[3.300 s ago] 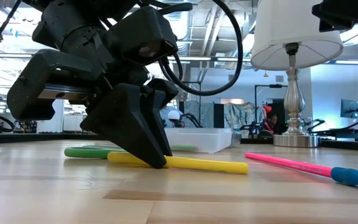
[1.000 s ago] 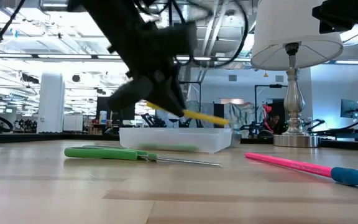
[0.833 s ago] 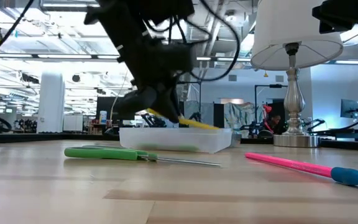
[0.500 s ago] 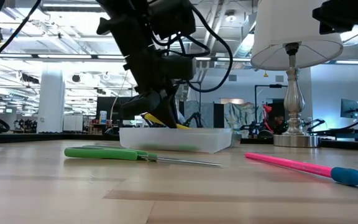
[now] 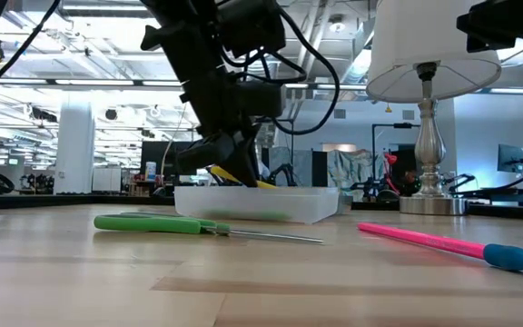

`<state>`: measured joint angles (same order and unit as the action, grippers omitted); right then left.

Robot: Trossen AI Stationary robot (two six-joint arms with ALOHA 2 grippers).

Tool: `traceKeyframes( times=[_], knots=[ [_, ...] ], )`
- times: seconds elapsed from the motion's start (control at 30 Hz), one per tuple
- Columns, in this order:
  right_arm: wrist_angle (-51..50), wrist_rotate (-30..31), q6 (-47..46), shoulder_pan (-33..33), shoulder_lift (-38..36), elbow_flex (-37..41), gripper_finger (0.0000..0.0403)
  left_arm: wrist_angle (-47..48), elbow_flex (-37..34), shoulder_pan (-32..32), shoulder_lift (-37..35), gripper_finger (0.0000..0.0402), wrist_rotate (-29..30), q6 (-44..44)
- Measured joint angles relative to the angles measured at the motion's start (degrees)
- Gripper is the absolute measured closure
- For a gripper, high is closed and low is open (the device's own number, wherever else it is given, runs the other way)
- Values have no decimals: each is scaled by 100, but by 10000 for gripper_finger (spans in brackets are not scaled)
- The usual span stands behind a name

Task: Pick & place school supplies into a supply box
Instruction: Put the yellow pen into the gray supply box, then put the pink supply into the gray supply box

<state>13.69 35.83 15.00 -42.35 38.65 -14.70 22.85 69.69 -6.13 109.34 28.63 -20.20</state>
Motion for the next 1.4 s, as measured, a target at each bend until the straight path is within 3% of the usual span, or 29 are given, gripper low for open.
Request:
traceKeyframes(
  times=[0.2,0.5,0.77,1.07,1.4],
  knots=[
    [0,0,0,0,0,0,340,72,-2,2,0,338,638,291],
    [0,0,0,0,0,0,340,85,-2,1,0,287,371,273],
    [0,2,-2,9,0,0,340,391,-4,-149,-217,276,405,316],
    [0,2,-146,7,2,0,340,412,-4,-819,-949,276,317,806],
    [7,7,-306,8,2,0,340,473,-288,-1851,-1013,276,678,1815]
  ],
)
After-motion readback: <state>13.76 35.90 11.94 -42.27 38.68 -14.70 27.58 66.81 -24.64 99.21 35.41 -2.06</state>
